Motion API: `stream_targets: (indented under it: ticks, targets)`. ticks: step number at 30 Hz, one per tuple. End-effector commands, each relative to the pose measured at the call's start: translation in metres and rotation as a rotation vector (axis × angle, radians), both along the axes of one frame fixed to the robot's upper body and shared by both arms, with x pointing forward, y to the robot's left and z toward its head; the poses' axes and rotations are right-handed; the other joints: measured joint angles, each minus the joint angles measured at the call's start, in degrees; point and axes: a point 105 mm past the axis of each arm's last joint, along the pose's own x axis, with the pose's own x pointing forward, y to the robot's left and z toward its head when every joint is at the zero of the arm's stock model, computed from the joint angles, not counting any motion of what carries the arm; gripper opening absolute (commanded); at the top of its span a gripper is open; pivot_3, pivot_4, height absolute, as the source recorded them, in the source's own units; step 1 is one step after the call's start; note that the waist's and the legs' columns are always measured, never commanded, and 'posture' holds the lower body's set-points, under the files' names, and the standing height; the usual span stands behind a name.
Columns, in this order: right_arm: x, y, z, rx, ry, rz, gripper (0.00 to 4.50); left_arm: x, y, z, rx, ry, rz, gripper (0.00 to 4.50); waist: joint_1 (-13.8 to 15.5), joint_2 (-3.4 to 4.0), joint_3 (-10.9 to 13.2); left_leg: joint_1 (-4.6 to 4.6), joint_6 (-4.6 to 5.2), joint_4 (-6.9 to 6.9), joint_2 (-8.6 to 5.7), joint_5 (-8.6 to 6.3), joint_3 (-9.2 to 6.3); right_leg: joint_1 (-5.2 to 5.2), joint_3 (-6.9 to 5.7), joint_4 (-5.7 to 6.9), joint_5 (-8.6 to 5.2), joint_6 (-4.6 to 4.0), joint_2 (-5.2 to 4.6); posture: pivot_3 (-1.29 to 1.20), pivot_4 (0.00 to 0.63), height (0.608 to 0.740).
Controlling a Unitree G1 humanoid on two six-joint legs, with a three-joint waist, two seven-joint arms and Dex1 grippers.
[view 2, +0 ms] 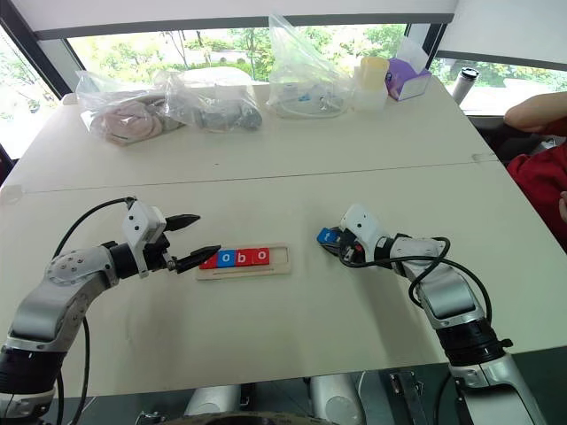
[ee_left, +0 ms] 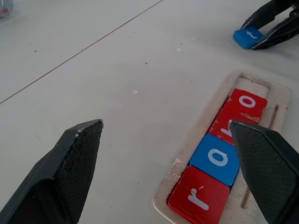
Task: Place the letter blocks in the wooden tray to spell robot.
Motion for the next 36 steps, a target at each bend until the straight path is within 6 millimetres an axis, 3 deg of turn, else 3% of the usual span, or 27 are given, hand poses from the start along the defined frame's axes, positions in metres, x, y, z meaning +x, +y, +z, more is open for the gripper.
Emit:
stream_targets:
  ticks: [1, 7, 14, 36]
  targets:
    - [-0.017, 0.035, 0.044, 0.101, -0.083, 0.219, 1.16, -0.008, -0.002, 0.008, 0.03, -0.008, -0.071, 4.5, -0.3, 0.0, 0.0, 0.01, 0.0, 0.0, 0.02, 0.0, 0.0, 0.0, 0.0, 0.0, 0.0, 0.01, 0.02, 0.0, 0.15, 0.74]
    - [-0.016, 0.063, 0.035, 0.007, -0.052, 0.404, 1.16, -0.016, -0.008, 0.009, 0.044, 0.014, -0.126, 4.5, 0.0, -0.01, 0.0, 0.05, 0.0, -0.01, 0.08, 0.0, -0.01, 0.0, -0.03, 0.02, 0.01, -0.01, 0.06, 0.0, 0.15, 0.74]
    - [-0.009, 0.066, 0.014, -0.126, -0.039, 0.495, 1.16, -0.025, -0.01, 0.009, 0.034, 0.026, -0.119, 4.5, 0.1, -0.01, 0.0, -0.01, 0.0, 0.01, 0.0, 0.0, 0.03, 0.0, -0.02, -0.03, 0.12, -0.18, -0.08, 0.0, 0.15, 0.74]
    - [0.0, 0.084, 0.004, -0.156, -0.052, 0.558, 1.16, -0.027, -0.009, 0.004, 0.004, 0.015, -0.038, 4.5, -0.1, -0.01, 0.0, 0.05, -0.01, 0.05, 0.05, 0.01, -0.01, 0.01, -0.03, 0.07, 0.18, -0.24, 0.01, 0.0, 0.15, 0.74]
